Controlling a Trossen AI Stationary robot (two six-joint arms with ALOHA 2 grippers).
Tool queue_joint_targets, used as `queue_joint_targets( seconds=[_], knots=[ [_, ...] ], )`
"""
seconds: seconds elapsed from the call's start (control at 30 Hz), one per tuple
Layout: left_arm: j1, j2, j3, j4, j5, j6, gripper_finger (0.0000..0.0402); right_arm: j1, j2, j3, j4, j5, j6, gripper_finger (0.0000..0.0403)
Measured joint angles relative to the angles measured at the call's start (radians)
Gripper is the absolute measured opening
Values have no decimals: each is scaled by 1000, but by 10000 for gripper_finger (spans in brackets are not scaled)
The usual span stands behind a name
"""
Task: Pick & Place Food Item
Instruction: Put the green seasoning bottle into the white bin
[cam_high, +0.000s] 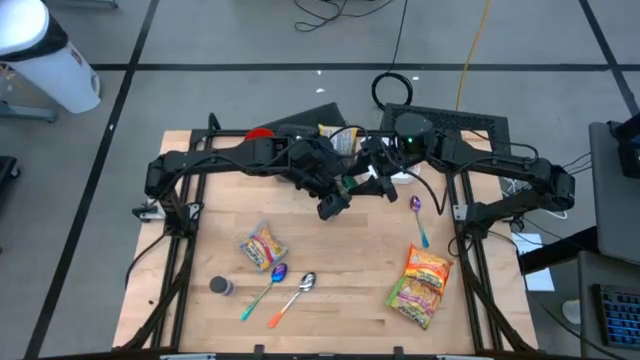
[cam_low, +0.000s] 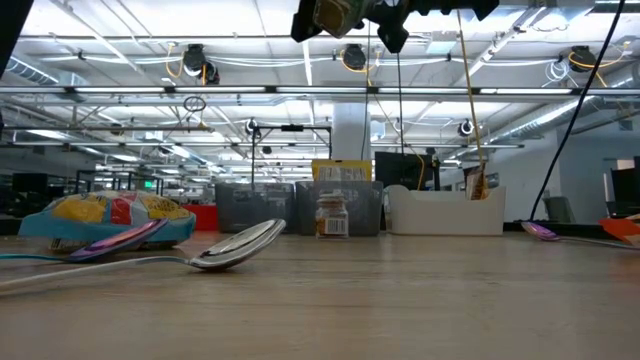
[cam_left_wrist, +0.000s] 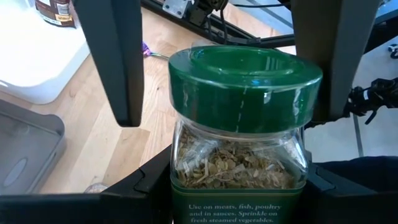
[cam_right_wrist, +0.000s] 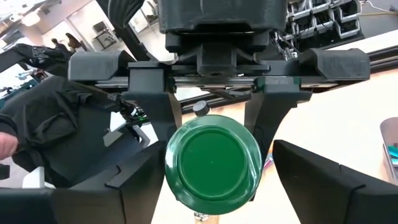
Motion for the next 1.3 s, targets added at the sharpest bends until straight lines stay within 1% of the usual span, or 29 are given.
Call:
queue_joint_targets(
  seconds=[0.17,0.5,0.77,1.17,1.3],
  knots=[
    [0,0,0,0,1,0,207,0,0,0,0,-3,-1,262],
    [0,0,0,0,1,4,208,0,0,0,-1,-4,-3,242],
    [0,0,0,-1,-2,10,208,0,0,0,-1,-6,-17,199],
    [0,0,0,19,-3,13,209,0,-2,0,-1,-3,-33,199],
    [7,0,0,27,13,8,225,0,-2,0,2,-3,-35,199]
  ],
)
